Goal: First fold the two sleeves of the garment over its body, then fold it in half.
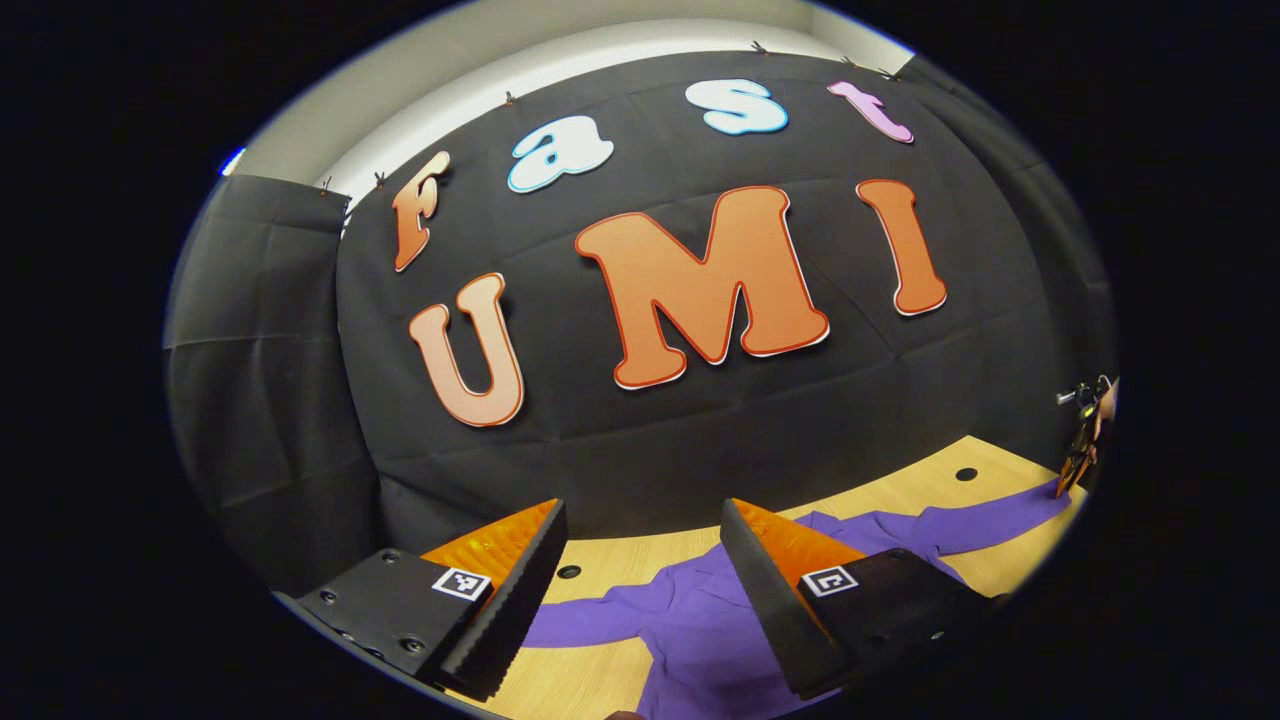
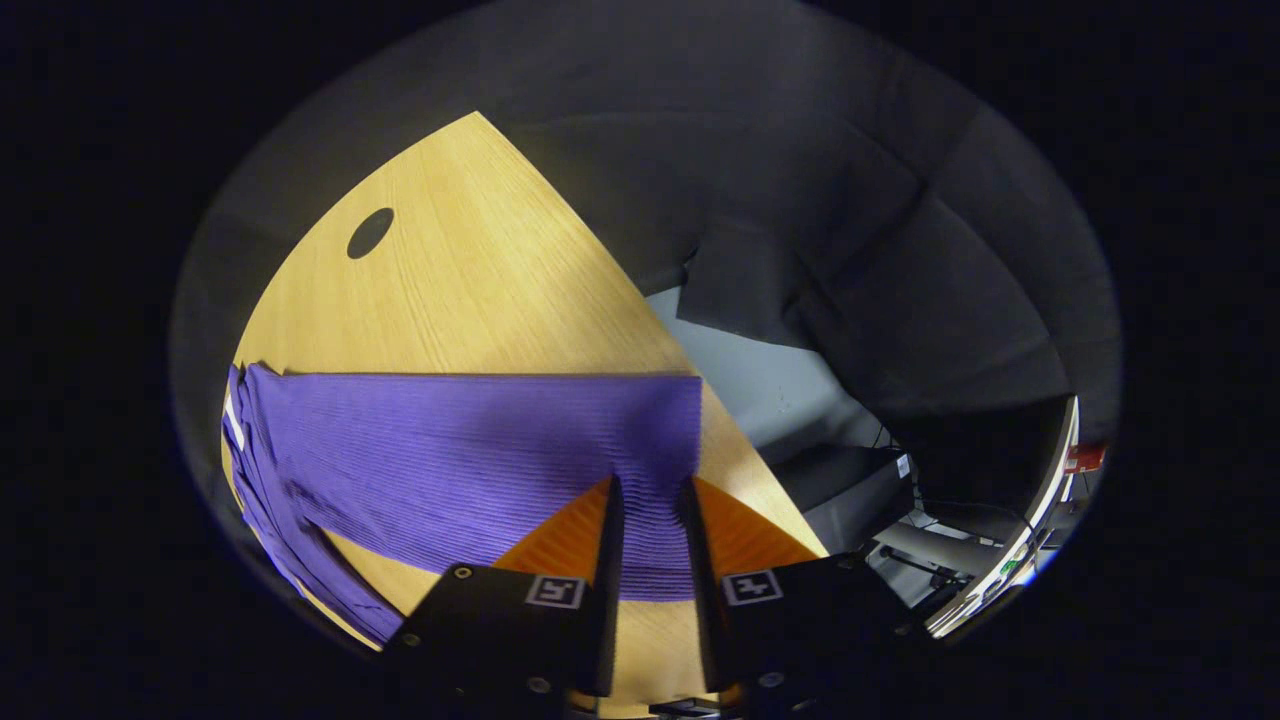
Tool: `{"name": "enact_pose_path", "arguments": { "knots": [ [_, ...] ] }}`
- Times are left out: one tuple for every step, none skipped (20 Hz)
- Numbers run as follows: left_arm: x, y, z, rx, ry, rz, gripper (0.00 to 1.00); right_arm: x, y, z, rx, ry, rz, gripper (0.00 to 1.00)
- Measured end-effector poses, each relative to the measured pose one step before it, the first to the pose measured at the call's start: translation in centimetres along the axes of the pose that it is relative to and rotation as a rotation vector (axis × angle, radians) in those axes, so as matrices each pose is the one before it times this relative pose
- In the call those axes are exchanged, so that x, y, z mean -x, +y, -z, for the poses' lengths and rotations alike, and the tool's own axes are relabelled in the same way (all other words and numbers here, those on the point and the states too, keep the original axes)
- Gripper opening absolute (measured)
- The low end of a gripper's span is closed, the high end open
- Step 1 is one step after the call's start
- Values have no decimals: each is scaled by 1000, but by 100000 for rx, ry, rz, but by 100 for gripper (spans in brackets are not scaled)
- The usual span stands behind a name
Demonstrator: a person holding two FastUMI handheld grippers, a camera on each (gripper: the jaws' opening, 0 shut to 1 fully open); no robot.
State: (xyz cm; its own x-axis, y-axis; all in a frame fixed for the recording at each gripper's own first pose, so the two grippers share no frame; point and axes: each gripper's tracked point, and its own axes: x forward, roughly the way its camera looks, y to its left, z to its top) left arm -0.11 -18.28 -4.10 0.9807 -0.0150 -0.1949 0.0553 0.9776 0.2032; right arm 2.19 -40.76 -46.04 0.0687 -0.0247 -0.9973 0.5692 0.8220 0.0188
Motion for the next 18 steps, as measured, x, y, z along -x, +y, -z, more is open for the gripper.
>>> {"name": "enact_pose_path", "arguments": {
  "knots": [
    [70, -132, 81, -93, -50, 193, 100, 119, 324, -80, -846, 56, -532, 30],
    [185, 126, -55, -73, -157, -1, 100, -66, 109, 169, -1677, 810, -79, 19],
    [142, 179, -162, 67, -465, -227, 100, -41, 105, -228, -1463, 78, -708, 13],
    [192, 311, -7, 101, -437, -288, 100, 150, 77, 134, -852, 600, -921, 9],
    [110, 338, -44, 202, -283, -450, 100, 113, 134, 253, -1720, 1724, -1804, 7],
    [117, 448, 212, 106, 119, -558, 97, 486, 626, 362, -2961, 1635, -3477, 5],
    [47, 489, 135, 301, 66, -609, 97, 606, 783, -170, -2302, 286, -3040, 4],
    [173, 444, 299, 520, 325, -517, 97, 558, 513, -96, 233, -1145, -2287, 4],
    [3, 501, 251, 623, 429, -572, 96, 718, 242, -392, 537, -2147, -420, 4],
    [-81, 383, 400, 870, 512, -275, 97, 1023, 545, -116, 1002, -1531, -1361, 4],
    [-51, 365, 308, 1014, 559, -130, 96, 1094, 887, -217, 956, -1503, -1417, 4],
    [105, 225, 298, 1085, 185, 124, 97, 1153, 969, -5, 1269, -1167, -1510, 3],
    [36, 310, 115, 914, 101, 138, 100, 1046, 1099, -217, 1150, -1458, -1199, 4],
    [-3, 383, 256, 743, -214, 68, 96, 1222, 1366, -166, 1956, -1602, -1185, 3],
    [45, 412, -88, 416, -502, 129, 97, 1257, 1232, -250, 1686, -1813, -950, 3],
    [170, 440, -65, 40, -800, 27, 97, 1110, 1483, -30, 1797, -1450, -1327, 4],
    [65, 519, -90, 219, -782, 131, 97, 1107, 1932, -173, 1559, -1225, -1989, 3],
    [111, 627, 169, 265, -507, 19, 97, 927, 2023, -134, 1728, -1089, -2114, 3]
  ]
}}
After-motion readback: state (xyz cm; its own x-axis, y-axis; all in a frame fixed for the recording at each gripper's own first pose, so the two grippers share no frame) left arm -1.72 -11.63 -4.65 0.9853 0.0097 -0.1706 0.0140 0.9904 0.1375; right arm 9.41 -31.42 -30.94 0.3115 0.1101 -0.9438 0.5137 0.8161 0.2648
